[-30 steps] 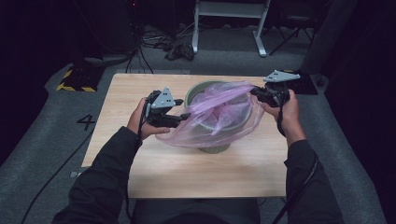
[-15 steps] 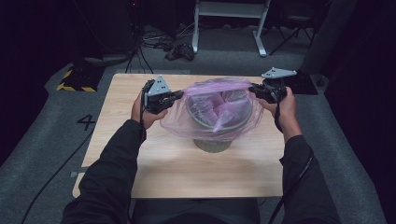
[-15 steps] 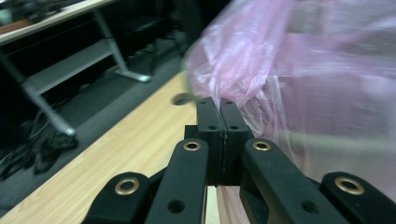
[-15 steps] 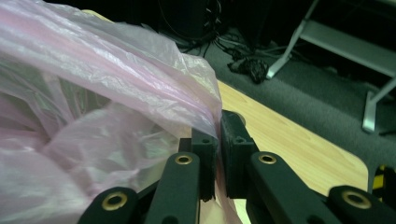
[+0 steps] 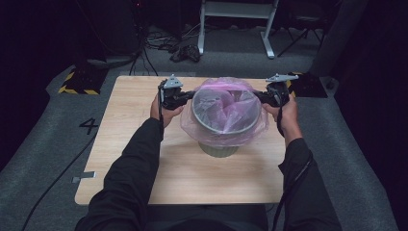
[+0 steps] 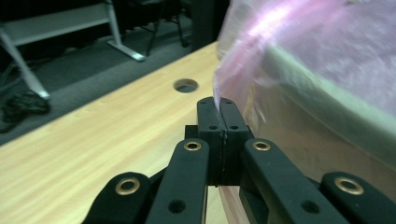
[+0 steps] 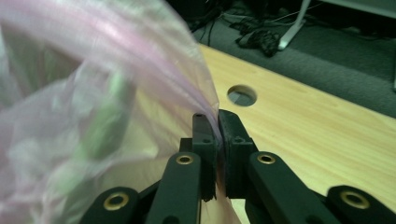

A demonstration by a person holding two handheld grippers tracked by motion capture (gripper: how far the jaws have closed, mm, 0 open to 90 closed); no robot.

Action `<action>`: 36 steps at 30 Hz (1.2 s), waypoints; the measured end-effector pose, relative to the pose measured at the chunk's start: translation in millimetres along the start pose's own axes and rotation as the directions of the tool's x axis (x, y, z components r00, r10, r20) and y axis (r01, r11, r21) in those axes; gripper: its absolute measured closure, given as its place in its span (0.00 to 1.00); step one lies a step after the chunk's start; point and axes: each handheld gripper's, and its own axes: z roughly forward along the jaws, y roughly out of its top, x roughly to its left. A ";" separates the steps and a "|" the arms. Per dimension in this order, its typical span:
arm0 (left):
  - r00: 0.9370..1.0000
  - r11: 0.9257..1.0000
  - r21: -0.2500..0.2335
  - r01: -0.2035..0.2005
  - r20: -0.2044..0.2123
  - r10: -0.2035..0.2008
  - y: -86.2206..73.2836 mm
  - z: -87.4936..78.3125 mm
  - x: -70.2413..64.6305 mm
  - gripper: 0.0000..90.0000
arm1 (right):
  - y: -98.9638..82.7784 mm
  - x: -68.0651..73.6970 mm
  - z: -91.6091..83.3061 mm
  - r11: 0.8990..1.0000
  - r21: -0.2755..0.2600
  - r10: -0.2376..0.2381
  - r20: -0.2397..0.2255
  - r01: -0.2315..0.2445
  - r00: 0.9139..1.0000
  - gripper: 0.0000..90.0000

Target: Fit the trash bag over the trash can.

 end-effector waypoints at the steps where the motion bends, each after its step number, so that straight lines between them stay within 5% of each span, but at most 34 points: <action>1: 1.000 1.000 0.001 -0.008 0.006 0.008 -1.5 -0.6 -2.2 1.00 | -2.0 1.2 -0.2 1.000 0.000 0.002 -0.014 -0.002 1.000 0.98; 12: 0.990 0.994 -0.003 -0.108 0.091 0.108 -19.4 -40.9 -25.9 1.00 | -21.1 22.3 -22.6 0.997 -0.037 -0.067 -0.140 0.063 0.988 0.99; 16: 0.989 0.993 -0.025 -0.113 0.096 0.115 -25.1 -56.2 -29.4 1.00 | -26.1 31.5 -31.3 0.995 -0.042 -0.096 -0.162 0.090 0.982 0.99; 20: 0.993 0.994 -0.063 -0.093 0.064 0.097 -21.7 -64.7 -23.1 1.00 | -23.5 33.8 -41.4 0.994 -0.052 -0.104 -0.118 0.099 0.988 0.98; 22: 0.996 0.993 -0.097 -0.071 0.046 0.075 -17.1 -65.7 -18.6 1.00 | -19.4 29.6 -46.2 0.995 -0.077 -0.071 -0.067 0.066 0.995 0.98; 28: 0.999 0.994 -0.104 -0.046 -0.021 0.044 -2.2 -48.3 -13.3 1.00 | -6.0 21.3 -44.0 0.991 -0.130 -0.003 -0.013 0.001 1.000 0.96; 31: 0.998 0.999 -0.038 -0.019 -0.055 0.017 -2.3 -31.2 -10.2 1.00 | -5.1 17.3 -32.6 0.992 -0.119 0.028 -0.019 -0.030 0.999 0.96; 36: 0.999 0.996 0.081 0.037 -0.027 -0.035 -14.4 -0.3 -6.2 1.00 | -15.6 12.5 -5.6 0.996 -0.034 0.076 -0.050 -0.078 0.996 0.97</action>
